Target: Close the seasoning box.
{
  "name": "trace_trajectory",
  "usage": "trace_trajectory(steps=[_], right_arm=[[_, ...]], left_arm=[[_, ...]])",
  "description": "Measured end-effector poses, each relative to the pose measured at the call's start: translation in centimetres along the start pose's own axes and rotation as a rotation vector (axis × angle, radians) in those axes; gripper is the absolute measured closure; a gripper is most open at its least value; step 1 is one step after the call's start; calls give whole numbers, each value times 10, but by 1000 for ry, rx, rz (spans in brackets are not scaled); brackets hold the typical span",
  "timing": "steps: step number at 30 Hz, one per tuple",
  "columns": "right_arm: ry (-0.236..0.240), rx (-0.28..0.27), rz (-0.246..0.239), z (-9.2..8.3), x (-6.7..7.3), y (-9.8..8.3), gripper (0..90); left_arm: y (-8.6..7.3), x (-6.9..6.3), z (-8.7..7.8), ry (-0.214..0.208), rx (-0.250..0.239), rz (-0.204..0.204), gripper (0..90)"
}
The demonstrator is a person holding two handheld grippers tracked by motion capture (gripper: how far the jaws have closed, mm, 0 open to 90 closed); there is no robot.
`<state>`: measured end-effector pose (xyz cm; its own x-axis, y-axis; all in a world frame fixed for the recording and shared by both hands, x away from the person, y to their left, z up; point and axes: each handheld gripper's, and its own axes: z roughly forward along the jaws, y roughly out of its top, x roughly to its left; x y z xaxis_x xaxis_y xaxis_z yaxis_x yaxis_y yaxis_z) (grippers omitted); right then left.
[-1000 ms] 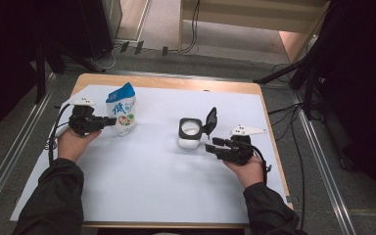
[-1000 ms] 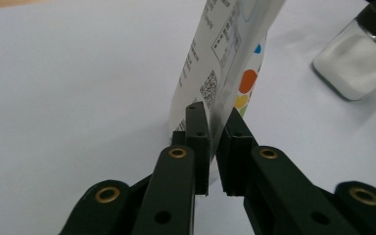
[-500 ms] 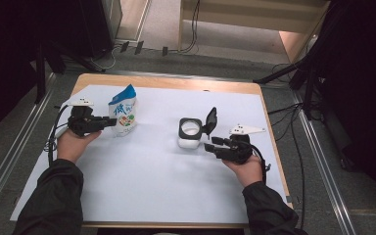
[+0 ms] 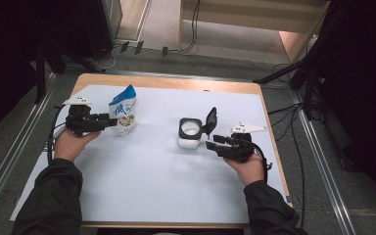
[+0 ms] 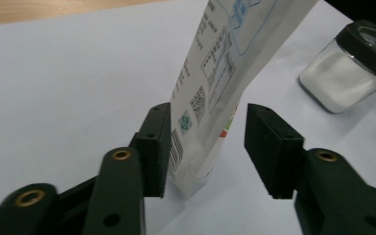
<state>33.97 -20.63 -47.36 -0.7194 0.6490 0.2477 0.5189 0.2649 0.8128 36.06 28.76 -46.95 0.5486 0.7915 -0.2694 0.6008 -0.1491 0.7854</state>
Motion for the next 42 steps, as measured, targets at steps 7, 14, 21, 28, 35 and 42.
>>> trace_trajectory(steps=[7, 14, 21, 28, 35, 42], right_arm=[[-31, -20, 28, -5, -13, 9, 673], [-46, -28, 68, -5, -20, 17, 860], [-51, -46, 106, 5, -30, 29, 900], [-38, -88, 101, 8, -33, 42, 900], [-29, -90, 96, 12, -30, 47, 900], [-27, -97, 109, 12, -28, 49, 900]], left_arm=[[0, -9, -10, 4, 22, 5, 417], [-4, -17, -18, 26, 41, 21, 410], [-11, -27, -24, 14, 58, 16, 402], [-15, -44, -21, -30, 65, 58, 406], [-14, -59, -14, -85, 61, 78, 405], [-13, -72, -7, -118, 60, 110, 409]])
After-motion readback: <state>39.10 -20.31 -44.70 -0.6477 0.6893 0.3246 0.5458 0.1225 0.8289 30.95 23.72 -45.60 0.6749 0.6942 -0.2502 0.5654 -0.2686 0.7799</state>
